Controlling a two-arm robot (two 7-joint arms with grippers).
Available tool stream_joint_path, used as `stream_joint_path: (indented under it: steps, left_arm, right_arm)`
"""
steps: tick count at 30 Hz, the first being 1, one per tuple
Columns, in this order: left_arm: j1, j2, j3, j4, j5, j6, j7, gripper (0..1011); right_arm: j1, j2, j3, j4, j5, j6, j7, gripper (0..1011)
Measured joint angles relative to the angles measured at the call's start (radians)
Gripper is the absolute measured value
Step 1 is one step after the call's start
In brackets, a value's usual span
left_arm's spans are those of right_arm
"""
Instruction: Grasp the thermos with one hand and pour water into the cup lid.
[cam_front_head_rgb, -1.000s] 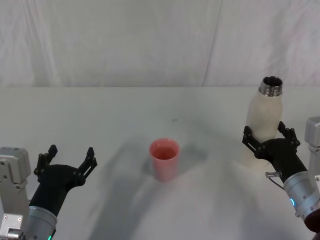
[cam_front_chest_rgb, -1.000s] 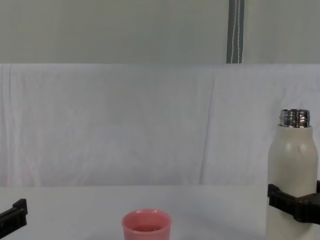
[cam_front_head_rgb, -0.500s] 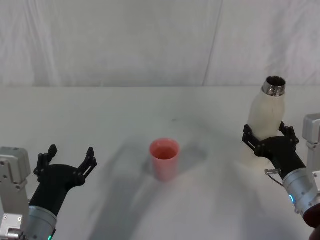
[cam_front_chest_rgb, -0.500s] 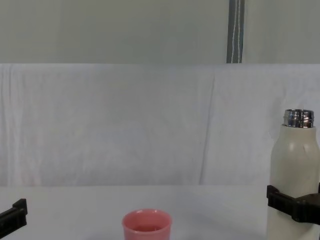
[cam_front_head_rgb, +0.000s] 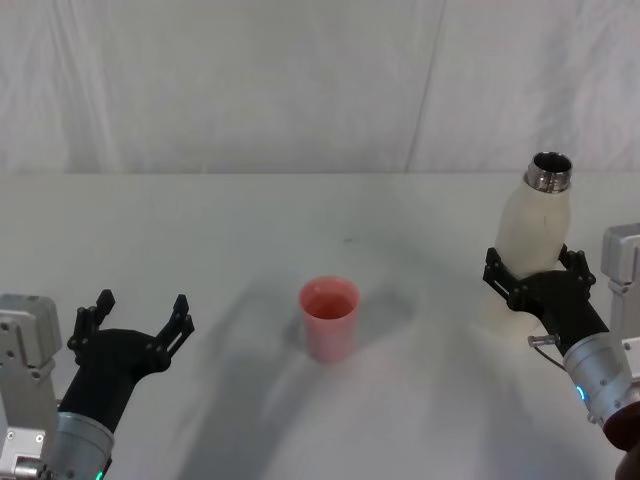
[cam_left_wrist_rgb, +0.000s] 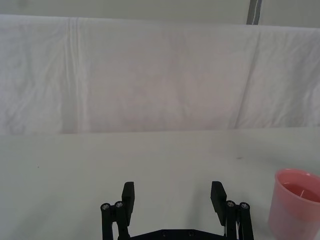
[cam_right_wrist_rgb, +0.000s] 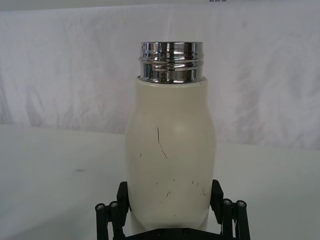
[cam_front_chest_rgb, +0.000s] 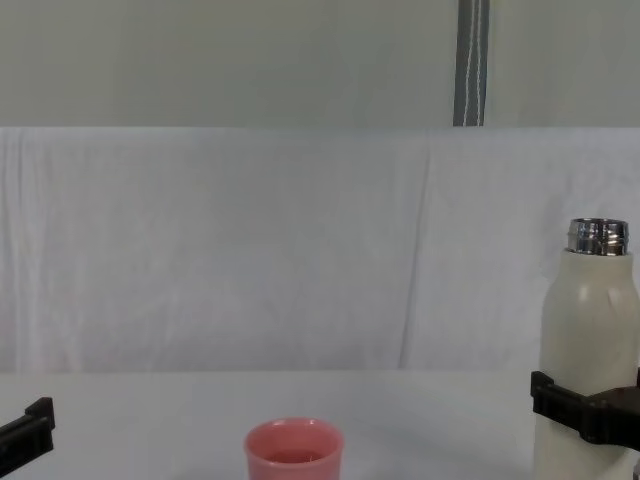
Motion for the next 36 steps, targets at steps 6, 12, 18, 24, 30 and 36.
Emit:
stream_joint_path:
  steps: [6, 12, 18, 24, 30, 36]
  left_arm:
    - [0.0, 0.0, 0.0, 0.0, 0.0, 0.0, 0.0, 1001]
    - [0.0, 0.0, 0.0, 0.0, 0.0, 0.0, 0.0, 1001]
    - [0.0, 0.0, 0.0, 0.0, 0.0, 0.0, 0.0, 1001]
    - [0.0, 0.0, 0.0, 0.0, 0.0, 0.0, 0.0, 1001]
    - [0.0, 0.0, 0.0, 0.0, 0.0, 0.0, 0.0, 1001]
    - [0.0, 0.0, 0.0, 0.0, 0.0, 0.0, 0.0, 1001]
  right_arm:
    - [-0.001, 0.0, 0.0, -0.001, 0.0, 0.0, 0.0, 1002]
    - [-0.002, 0.0, 0.0, -0.002, 0.0, 0.0, 0.0, 960]
    - [-0.002, 0.0, 0.0, -0.003, 0.0, 0.0, 0.0, 960]
    - [-0.008, 0.001, 0.003, -0.012, 0.003, 0.002, 0.001, 960]
    - [-0.023, 0.015, 0.007, -0.053, 0.01, 0.014, 0.012, 960]
    - [-0.018, 0.035, -0.004, -0.087, -0.008, 0.041, 0.016, 960]
